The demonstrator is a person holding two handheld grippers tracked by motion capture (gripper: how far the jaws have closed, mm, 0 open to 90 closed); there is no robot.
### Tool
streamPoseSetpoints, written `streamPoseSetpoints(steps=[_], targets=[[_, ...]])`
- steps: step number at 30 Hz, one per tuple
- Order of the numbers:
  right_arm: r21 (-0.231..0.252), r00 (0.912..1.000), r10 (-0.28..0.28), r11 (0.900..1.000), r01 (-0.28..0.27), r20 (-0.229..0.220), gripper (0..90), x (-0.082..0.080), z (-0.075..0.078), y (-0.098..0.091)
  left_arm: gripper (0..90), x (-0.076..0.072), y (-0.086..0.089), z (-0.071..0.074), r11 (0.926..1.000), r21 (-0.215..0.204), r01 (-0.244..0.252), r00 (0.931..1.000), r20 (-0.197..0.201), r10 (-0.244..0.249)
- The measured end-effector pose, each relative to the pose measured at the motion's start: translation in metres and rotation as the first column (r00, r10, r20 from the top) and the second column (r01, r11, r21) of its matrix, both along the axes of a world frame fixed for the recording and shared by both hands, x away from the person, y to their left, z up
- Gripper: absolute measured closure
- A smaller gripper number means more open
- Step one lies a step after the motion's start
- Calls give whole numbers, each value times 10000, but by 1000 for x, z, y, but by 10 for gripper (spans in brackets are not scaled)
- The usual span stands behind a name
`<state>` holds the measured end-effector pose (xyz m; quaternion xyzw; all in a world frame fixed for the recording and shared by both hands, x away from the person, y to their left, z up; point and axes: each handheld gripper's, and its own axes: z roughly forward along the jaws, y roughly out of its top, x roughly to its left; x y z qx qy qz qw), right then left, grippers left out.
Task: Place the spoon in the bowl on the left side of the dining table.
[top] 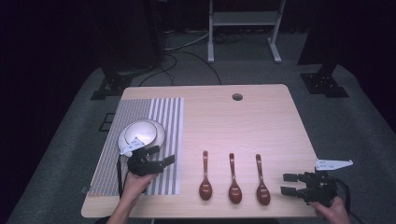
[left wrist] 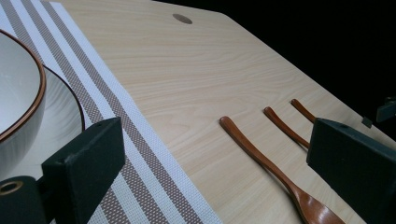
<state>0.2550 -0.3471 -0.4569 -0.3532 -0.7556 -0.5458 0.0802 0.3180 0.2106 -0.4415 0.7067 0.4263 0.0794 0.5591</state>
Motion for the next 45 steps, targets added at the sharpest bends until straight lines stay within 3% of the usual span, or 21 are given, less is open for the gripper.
streamPoseSetpoints(steps=[12, 23, 30, 31, 32, 37, 39, 41, 42, 45], targets=[[-216, 9953, 954, 9952, -957, -157, 251, 9, 2, 38, 33, -1, -4, -1, 10000, 45, 52, 9999, -103, -51], [-803, 9793, 2012, 9760, -2023, -221, 372, 15, 8, 77, 33, -2, -6, -3, 9999, -4, 105, 9997, -214, -105], [-1229, 9603, 2774, 9524, -2789, -302, 556, 20, 6, 102, 33, -1, -7, -5, 9999, 22, 164, 9994, -292, -163], [-1358, 9572, 2875, 9476, -2893, -332, 584, 21, 5, 106, 33, -1, -7, -5, 9999, 12, 148, 9995, -297, -148], [-1644, 9497, 3106, 9354, -3131, -413, 629, 22, 3, 115, 33, -1, -6, -5, 9999, -41, 102, 9995, -305, -103], [-2227, 9367, 3460, 9103, -3490, -537, 709, 22, 1, 135, 33, -1, -5, -5, 9999, -53, 102, 9994, -338, -104], [-2317, 9352, 3501, 9066, -3526, -530, 719, 21, 0, 137, 33, -1, -5, -5, 9999, -48, 111, 9993, -348, -112], [-2724, 9336, 3548, 8946, -3543, -491, 724, 20, -3, 143, 33, -1, -6, -6, 9999, -43, 151, 9992, -361, -152], [-2724, 9336, 3548, 8946, -3543, -491, 724, 20, -3, 143, 33, -1, -6, -6, 9998, -44, 169, 9992, -349, -170], [-3223, 9372, 3451, 8825, -3426, -514, 712, 17, -11, 149, 33, -1, -9, -6, 9997, -10, 245, 9991, -341, -245]])
